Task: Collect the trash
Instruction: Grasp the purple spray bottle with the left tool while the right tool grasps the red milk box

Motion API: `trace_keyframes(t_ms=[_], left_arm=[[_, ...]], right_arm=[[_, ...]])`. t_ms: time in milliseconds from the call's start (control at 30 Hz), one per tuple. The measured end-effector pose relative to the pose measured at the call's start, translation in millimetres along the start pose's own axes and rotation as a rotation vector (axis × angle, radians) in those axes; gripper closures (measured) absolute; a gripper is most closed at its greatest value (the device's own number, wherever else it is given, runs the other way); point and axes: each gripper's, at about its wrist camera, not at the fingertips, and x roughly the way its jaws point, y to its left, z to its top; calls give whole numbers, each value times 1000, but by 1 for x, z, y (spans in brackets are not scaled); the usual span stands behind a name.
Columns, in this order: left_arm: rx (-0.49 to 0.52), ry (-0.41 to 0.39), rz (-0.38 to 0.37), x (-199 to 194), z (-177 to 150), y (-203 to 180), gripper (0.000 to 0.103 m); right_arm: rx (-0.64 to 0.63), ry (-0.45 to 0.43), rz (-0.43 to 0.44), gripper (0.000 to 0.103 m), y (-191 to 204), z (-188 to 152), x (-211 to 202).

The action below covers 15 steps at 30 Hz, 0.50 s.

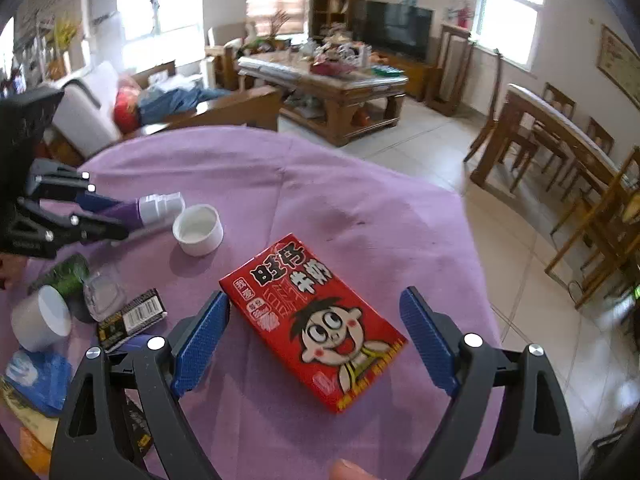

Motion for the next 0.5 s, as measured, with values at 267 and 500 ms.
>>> trace_keyframes(t_ms=[267, 500], left_arm=[[-24, -25, 1, 2, 0, 1, 78], [-67, -107, -13, -22, -7, 7, 78]], right_arm=[[15, 41, 59, 54, 10, -3, 10], [137, -38, 102, 54, 13, -10, -21]])
